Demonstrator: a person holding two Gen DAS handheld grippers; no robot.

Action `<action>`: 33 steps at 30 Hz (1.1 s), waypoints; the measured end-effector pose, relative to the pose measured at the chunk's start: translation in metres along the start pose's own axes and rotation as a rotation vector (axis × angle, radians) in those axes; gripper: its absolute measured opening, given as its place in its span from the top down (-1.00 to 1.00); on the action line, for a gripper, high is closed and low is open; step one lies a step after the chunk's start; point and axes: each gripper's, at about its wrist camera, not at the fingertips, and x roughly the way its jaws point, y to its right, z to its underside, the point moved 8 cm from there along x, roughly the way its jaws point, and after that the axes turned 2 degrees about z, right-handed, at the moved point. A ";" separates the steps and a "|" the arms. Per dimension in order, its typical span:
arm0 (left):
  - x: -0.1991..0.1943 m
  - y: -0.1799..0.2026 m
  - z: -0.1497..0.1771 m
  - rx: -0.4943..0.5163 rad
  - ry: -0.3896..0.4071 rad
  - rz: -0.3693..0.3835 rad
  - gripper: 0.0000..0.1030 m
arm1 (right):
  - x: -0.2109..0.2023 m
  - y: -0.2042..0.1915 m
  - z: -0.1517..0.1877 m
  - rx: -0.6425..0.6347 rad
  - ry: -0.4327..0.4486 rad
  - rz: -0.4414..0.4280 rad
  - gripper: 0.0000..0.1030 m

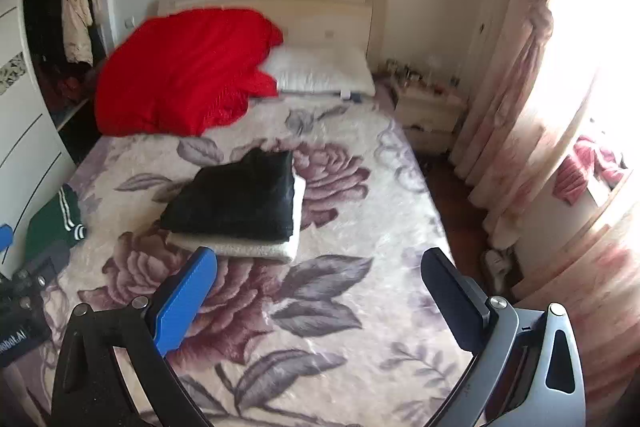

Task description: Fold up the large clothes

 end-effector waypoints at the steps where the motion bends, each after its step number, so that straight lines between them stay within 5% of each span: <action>1: -0.018 0.002 -0.001 -0.002 0.016 -0.003 -1.00 | -0.018 0.004 0.000 -0.002 0.013 0.002 -1.00; 14: -0.170 0.024 0.005 -0.022 0.149 0.006 -0.99 | -0.238 0.061 0.012 0.013 0.174 -0.013 -1.00; 23: -0.204 0.025 0.017 -0.021 0.188 0.007 -1.00 | -0.321 0.082 0.024 0.026 0.235 -0.034 -1.00; 33: -0.217 0.022 0.021 -0.021 0.206 -0.001 -1.00 | -0.361 0.090 0.021 0.013 0.262 -0.064 -1.00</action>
